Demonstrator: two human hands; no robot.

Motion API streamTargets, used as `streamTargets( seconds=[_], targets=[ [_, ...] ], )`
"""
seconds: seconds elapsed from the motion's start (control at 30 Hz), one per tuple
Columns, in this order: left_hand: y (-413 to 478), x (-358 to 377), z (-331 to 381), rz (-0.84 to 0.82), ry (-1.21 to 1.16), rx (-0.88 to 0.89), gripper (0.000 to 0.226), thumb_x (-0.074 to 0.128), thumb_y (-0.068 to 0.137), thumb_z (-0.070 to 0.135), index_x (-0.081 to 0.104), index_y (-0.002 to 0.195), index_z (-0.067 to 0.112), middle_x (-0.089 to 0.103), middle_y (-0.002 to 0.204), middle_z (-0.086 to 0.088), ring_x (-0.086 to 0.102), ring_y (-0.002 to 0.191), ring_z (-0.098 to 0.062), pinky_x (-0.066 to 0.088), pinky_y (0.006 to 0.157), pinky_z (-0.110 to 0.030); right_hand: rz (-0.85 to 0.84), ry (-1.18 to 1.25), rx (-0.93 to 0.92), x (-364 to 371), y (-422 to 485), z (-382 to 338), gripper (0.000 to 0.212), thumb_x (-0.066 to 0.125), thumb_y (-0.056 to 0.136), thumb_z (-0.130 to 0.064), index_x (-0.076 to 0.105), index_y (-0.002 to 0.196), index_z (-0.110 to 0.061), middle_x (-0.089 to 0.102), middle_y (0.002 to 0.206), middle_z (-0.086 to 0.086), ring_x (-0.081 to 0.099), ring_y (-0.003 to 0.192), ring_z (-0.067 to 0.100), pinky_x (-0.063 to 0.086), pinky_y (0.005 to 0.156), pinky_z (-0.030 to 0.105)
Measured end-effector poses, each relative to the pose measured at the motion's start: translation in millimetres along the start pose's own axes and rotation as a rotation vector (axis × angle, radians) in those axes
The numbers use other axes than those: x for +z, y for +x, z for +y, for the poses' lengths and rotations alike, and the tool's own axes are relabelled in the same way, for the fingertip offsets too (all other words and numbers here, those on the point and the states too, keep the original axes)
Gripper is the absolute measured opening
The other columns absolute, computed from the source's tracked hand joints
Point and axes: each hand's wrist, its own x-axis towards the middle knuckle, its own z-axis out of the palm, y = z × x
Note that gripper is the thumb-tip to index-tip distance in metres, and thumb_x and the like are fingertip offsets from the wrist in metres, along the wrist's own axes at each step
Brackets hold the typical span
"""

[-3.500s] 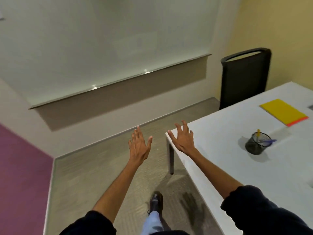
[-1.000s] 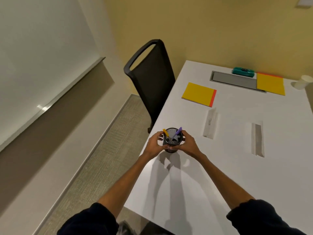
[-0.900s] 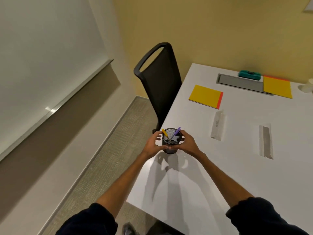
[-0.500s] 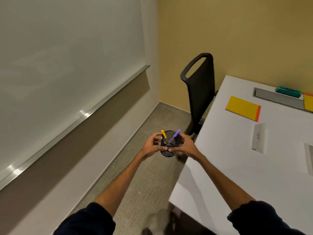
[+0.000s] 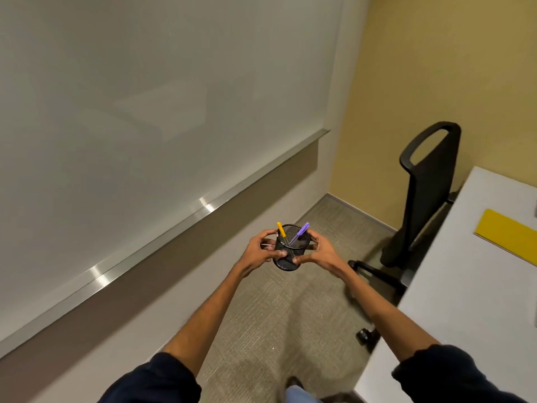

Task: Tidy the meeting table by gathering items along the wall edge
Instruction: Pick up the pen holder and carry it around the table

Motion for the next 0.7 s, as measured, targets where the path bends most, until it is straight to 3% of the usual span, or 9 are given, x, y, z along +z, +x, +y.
streamTargets(
  seconds=[0.33,0.5,0.6,0.7],
  targets=[
    [95,-51,1,0.031,-0.056,0.003,0.073,0.08,0.075,0.0,0.049,0.14,0.014,0.057,0.105,-0.009,0.059,0.095,-0.021,0.057,0.077,-0.027,-0.005,0.029,0.0,7,112,-13,0.082,0.088,0.061,0.005,0.053,0.135,-0.006,0.065,0.128,0.011,0.061,0.121,0.029,0.049,0.102,0.034],
    [165,-64,22,0.036,-0.042,-0.005,0.073,0.081,0.074,0.0,0.05,0.139,0.013,0.057,0.111,-0.012,0.06,0.103,-0.025,0.058,0.09,-0.042,0.033,0.039,-0.003,-15,182,-25,0.081,0.087,0.061,0.008,0.053,0.134,-0.003,0.064,0.129,0.014,0.06,0.121,0.032,0.048,0.107,0.043],
    [211,-68,42,0.007,-0.035,0.006,0.072,0.081,0.076,0.002,0.05,0.139,0.015,0.055,0.116,-0.013,0.059,0.106,-0.025,0.059,0.084,-0.035,0.054,0.042,-0.003,-36,218,-36,0.078,0.087,0.062,0.005,0.055,0.132,-0.005,0.064,0.128,0.012,0.06,0.121,0.029,0.05,0.101,0.034],
    [249,-67,61,-0.016,-0.021,0.033,0.067,0.078,0.078,0.003,0.05,0.139,0.013,0.056,0.117,-0.012,0.058,0.106,-0.024,0.057,0.09,-0.038,0.082,0.058,-0.001,-59,248,-47,0.076,0.087,0.064,0.002,0.055,0.132,-0.008,0.065,0.126,0.012,0.061,0.118,0.031,0.051,0.102,0.045]
  ],
)
